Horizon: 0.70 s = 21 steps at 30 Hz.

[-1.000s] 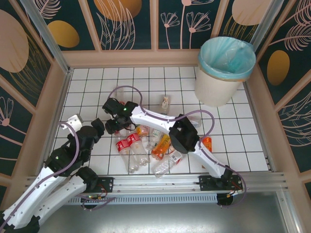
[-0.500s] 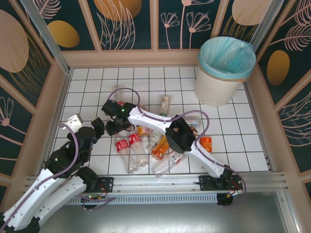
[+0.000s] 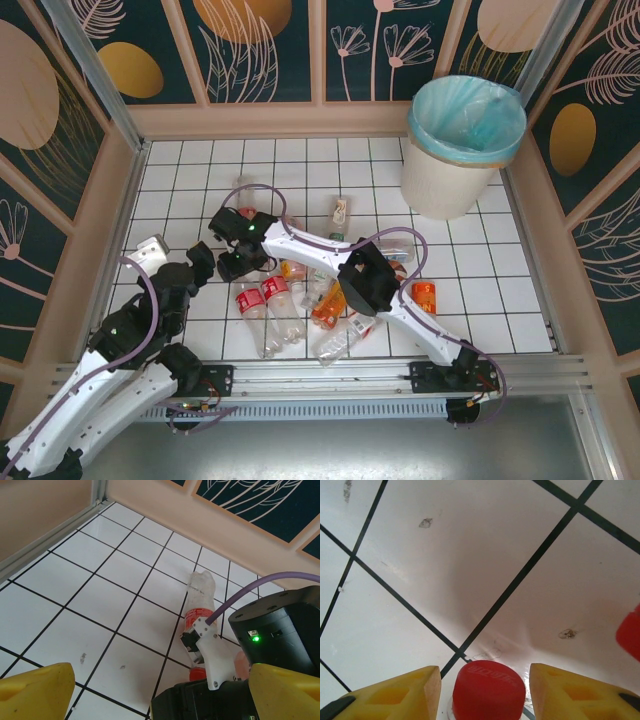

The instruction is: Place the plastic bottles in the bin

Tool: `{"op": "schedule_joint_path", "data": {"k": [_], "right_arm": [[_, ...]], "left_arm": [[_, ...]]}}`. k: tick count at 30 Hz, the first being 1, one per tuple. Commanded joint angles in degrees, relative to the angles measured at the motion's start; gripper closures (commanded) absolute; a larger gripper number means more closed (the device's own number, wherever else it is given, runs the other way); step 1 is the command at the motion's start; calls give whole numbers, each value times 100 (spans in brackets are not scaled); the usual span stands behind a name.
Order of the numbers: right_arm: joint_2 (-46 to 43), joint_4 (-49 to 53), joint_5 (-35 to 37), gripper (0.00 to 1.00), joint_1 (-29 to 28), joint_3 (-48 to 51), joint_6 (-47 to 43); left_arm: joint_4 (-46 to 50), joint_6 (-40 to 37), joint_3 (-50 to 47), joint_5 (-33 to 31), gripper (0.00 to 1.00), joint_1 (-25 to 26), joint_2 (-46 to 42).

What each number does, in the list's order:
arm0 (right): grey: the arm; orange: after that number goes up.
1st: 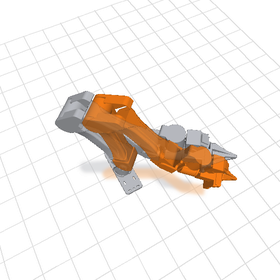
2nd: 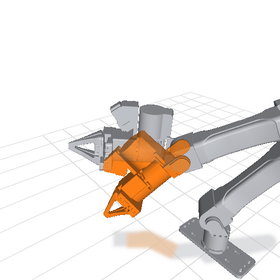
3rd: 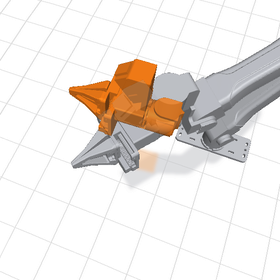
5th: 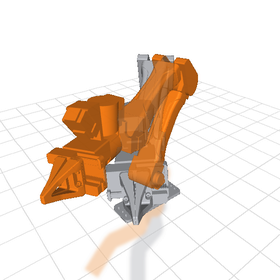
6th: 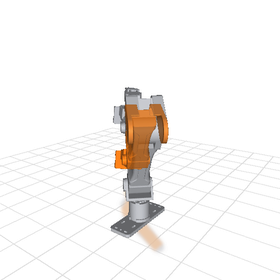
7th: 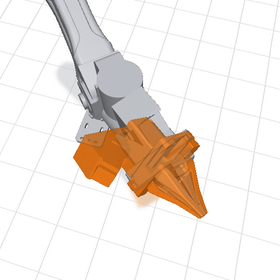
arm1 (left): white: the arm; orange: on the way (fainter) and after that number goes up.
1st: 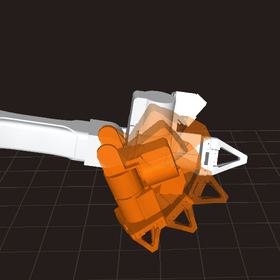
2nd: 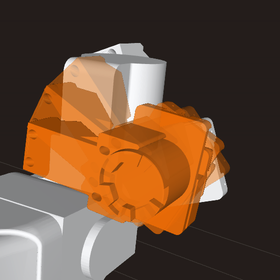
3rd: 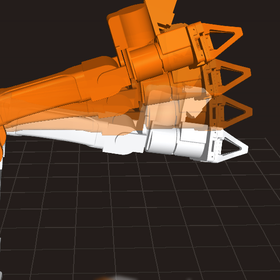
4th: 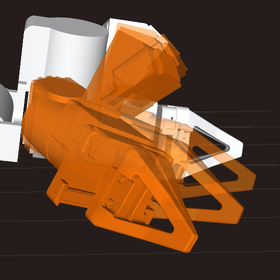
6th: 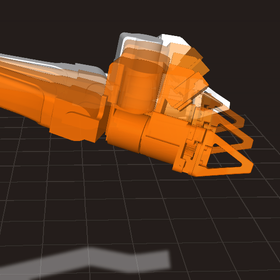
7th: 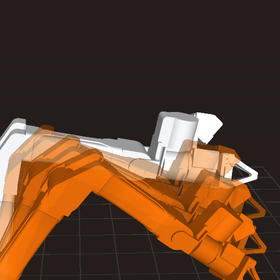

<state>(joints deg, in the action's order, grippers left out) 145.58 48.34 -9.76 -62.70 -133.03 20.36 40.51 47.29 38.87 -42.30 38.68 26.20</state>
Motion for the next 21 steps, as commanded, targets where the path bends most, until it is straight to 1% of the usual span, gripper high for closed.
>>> {"op": "schedule_joint_path", "data": {"k": [1,4,6,11,16,21], "right_arm": [[136,93,-158,51,-23,-214,113],[129,97,-123,55,-28,-236,126],[129,140,-110,60,-23,-297,123],[18,194,-36,66,-23,-450,109],[-280,109,18,71,-23,-460,65],[-681,-69,1,76,-24,-459,-9]], "left_arm": [[-76,-123,-55,-15,10,-13,-90],[-80,-121,-55,-15,10,-11,-123],[-64,-123,-46,-13,10,-15,-145],[-38,-97,-20,-32,10,-10,-214],[52,-44,99,-91,10,-17,-236],[173,-83,431,-254,11,-10,-231]]}}
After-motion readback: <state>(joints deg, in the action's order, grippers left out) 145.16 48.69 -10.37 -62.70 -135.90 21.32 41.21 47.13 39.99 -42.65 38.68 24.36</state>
